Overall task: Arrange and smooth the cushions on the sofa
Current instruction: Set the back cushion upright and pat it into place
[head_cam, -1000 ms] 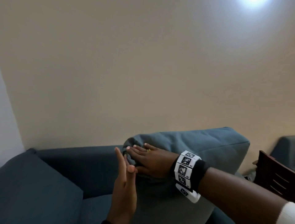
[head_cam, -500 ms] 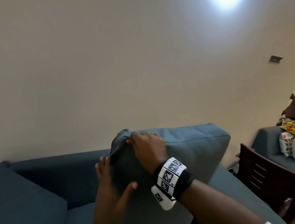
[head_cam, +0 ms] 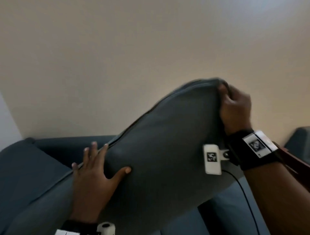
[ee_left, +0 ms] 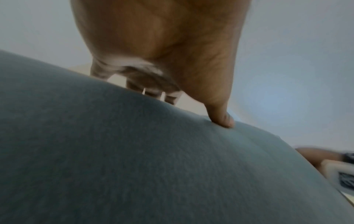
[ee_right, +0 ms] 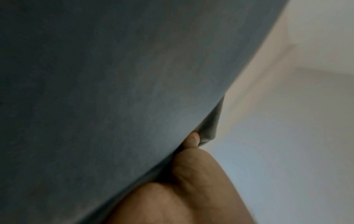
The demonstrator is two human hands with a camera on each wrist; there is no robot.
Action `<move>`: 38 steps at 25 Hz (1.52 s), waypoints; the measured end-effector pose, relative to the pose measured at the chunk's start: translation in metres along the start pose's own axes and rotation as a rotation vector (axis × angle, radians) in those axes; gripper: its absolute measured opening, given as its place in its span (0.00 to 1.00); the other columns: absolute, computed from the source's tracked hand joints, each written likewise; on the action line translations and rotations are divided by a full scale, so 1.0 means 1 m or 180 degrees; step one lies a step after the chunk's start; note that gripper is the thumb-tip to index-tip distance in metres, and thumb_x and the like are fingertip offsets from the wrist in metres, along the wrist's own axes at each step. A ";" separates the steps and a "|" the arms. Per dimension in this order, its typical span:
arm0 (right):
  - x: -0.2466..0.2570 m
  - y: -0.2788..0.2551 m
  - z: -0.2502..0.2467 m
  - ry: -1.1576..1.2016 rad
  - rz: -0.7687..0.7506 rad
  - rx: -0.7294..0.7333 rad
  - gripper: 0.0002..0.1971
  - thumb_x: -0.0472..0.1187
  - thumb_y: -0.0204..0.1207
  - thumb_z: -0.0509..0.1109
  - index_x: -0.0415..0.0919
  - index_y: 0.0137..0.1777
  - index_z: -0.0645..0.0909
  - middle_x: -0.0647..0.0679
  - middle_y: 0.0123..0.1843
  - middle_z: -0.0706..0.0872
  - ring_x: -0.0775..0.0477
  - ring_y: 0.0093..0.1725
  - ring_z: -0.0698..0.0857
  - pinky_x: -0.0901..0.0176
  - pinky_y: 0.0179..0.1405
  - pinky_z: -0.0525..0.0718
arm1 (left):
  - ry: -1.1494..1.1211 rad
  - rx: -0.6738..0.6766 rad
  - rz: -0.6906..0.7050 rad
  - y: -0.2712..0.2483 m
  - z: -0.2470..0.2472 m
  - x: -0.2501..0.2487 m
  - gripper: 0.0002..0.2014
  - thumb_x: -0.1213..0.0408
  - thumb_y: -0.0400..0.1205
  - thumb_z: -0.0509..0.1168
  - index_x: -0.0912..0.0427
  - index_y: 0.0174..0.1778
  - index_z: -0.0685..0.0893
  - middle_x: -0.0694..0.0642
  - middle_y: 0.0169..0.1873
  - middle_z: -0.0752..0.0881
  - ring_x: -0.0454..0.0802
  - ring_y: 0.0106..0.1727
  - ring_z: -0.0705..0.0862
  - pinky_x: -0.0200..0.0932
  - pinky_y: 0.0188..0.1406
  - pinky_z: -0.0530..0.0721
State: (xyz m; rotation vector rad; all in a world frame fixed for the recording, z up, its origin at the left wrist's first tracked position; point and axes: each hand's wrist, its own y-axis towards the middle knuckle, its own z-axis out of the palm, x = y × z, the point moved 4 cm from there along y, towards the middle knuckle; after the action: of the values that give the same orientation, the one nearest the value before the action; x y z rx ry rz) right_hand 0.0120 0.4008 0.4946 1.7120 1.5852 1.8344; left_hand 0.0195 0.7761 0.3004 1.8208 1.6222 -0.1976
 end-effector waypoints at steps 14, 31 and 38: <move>-0.094 -0.313 0.231 -0.1157 -0.0208 0.4219 0.32 0.53 0.85 0.64 0.56 0.87 0.60 0.53 0.90 0.59 0.50 0.89 0.56 0.34 0.86 0.50 | 0.1359 0.1625 0.1089 -0.078 0.156 0.080 0.40 0.43 0.77 0.71 0.49 0.84 0.67 0.51 0.83 0.71 0.53 0.85 0.67 0.58 0.85 0.54; 0.056 -0.351 0.332 -0.1625 -0.1062 0.4111 0.37 0.66 0.83 0.61 0.46 0.86 0.62 0.44 0.84 0.71 0.40 0.81 0.73 0.35 0.81 0.68 | -0.1102 0.0017 -0.1965 -0.025 0.022 0.202 0.25 0.48 0.90 0.58 0.60 0.32 0.82 0.55 0.30 0.82 0.56 0.37 0.81 0.49 0.38 0.72; 0.076 -0.227 0.283 -0.1114 -0.1062 0.2313 0.19 0.60 0.80 0.65 0.45 0.38 0.81 0.43 0.33 0.88 0.31 0.36 0.87 0.51 0.29 0.73 | -0.1764 -0.0140 -0.0784 0.043 -0.047 0.108 0.21 0.42 0.89 0.58 0.51 0.60 0.90 0.44 0.49 0.91 0.45 0.53 0.88 0.41 0.50 0.82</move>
State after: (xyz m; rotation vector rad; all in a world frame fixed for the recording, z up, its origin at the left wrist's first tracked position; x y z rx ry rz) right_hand 0.0987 0.7074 0.3058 1.7183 2.3436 0.7820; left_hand 0.0669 0.8919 0.2946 1.3633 1.4223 -0.7038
